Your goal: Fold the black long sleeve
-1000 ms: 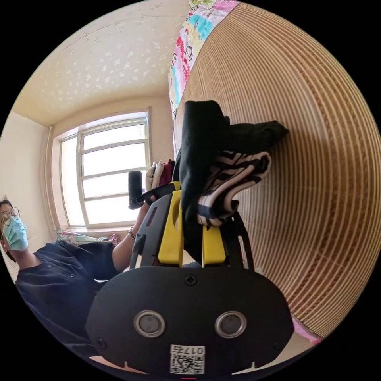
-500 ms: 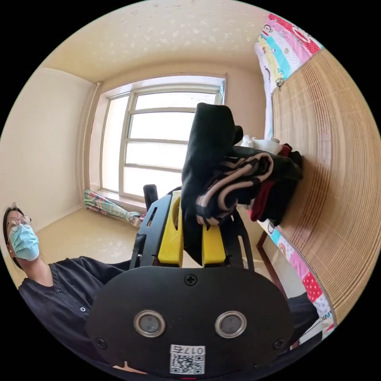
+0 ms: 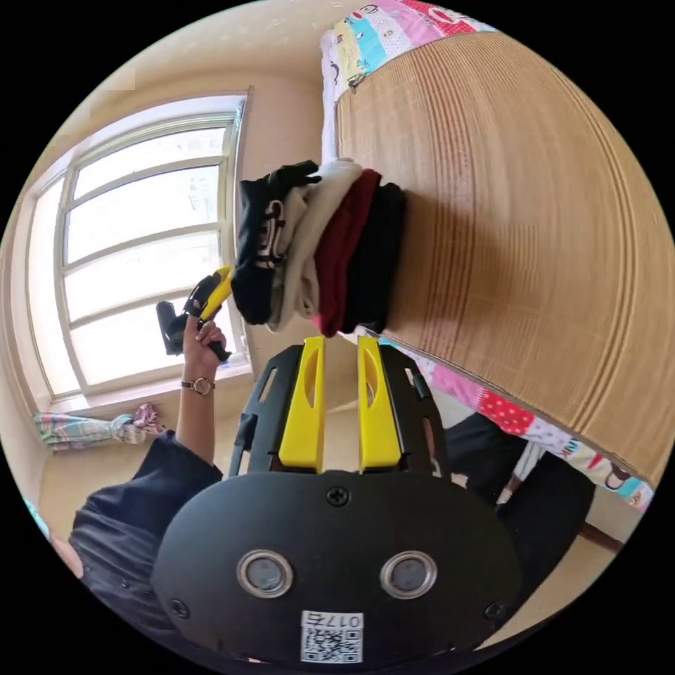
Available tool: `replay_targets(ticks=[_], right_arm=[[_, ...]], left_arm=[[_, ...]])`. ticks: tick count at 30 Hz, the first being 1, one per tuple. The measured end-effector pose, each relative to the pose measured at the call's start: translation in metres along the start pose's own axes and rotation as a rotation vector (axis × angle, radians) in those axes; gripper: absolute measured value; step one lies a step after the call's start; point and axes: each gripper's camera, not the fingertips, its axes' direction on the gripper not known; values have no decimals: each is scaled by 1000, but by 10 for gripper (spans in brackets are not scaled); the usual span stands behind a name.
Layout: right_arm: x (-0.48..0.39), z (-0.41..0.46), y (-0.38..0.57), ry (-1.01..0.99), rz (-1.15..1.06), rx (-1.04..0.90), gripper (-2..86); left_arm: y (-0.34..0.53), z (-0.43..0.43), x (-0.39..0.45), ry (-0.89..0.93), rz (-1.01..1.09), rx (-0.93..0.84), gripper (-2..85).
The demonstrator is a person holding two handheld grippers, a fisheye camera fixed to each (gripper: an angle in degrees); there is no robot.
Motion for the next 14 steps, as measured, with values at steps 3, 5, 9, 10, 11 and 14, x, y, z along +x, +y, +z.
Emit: replay_targets(ticks=[3,5,9,10,11,14], right_arm=[[38,-62,37,233,29,35,57],[65,-115,76,415,135,72,43],[79,-187,141,561,275,181,27],[81,-205,161,581,322,225,23],[82,-220,180,591,360,267,19],[82,-245,224,641,460,403,11]], left_arm=[[37,51,14,-41,20,-134,100],[58,63,19,-59,-28,-118,94],[95,35,34,-66,-161,102,89],[97,30,38,-59,-173,119,89],[103,18,50,-41,-172,175,87],[114,-16,100,-59,-63,346,67]])
